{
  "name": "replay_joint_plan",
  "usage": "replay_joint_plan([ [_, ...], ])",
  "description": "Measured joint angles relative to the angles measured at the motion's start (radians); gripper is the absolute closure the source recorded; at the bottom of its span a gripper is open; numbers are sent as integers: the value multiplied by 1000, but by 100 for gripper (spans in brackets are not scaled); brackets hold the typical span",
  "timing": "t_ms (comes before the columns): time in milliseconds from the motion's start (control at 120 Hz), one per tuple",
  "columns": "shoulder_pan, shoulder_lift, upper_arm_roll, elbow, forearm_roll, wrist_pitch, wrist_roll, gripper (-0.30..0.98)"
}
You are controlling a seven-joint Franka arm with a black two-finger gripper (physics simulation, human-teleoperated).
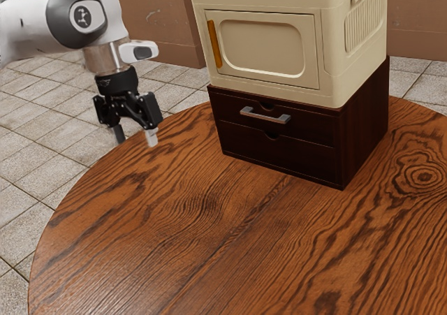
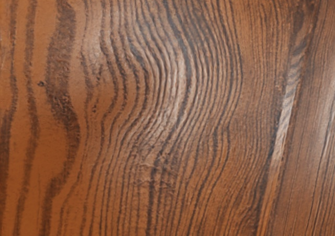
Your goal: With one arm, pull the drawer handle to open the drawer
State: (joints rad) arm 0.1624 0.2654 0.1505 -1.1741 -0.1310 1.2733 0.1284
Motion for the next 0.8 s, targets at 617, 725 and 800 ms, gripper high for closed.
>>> replay_joint_plan([
  [617,-70,-29,-150,137,-1,144,432,0],
  [725,-69,22,-152,132,16,191,589,0],
  [800,-67,35,-152,126,27,215,682,0],
])
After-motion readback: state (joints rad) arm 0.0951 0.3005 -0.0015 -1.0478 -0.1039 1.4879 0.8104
